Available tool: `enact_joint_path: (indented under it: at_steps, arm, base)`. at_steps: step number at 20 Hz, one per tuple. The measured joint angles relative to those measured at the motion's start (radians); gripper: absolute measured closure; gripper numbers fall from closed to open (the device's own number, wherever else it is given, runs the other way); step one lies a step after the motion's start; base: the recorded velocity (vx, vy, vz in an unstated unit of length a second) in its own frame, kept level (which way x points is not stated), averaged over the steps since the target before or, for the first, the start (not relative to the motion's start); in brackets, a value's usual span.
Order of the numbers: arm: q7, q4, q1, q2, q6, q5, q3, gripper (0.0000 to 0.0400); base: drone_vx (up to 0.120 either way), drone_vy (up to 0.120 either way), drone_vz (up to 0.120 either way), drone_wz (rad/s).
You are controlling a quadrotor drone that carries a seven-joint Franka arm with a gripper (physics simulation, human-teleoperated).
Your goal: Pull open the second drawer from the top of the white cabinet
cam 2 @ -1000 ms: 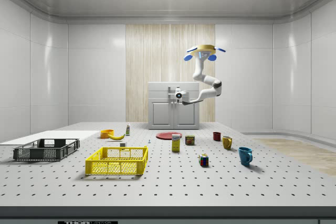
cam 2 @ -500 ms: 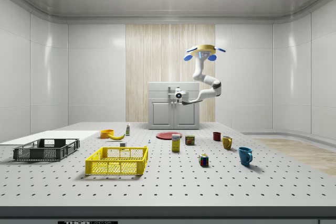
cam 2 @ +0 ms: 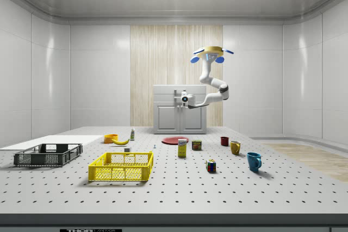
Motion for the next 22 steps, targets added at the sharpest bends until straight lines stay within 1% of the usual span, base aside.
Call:
enact_joint_path:
  at_steps: [8, 22]
  arm:
    - [-0.020, 0.021, 0.034, 0.034, 0.018, 0.012, -0.009, 0.0100]
    - [-0.007, 0.050, 0.048, 0.050, 0.018, 0.022, 0.002, 0.0100]
  base:
    - [0.000, 0.000, 0.000, 0.000]
    - [0.000, 0.000, 0.000, 0.000]
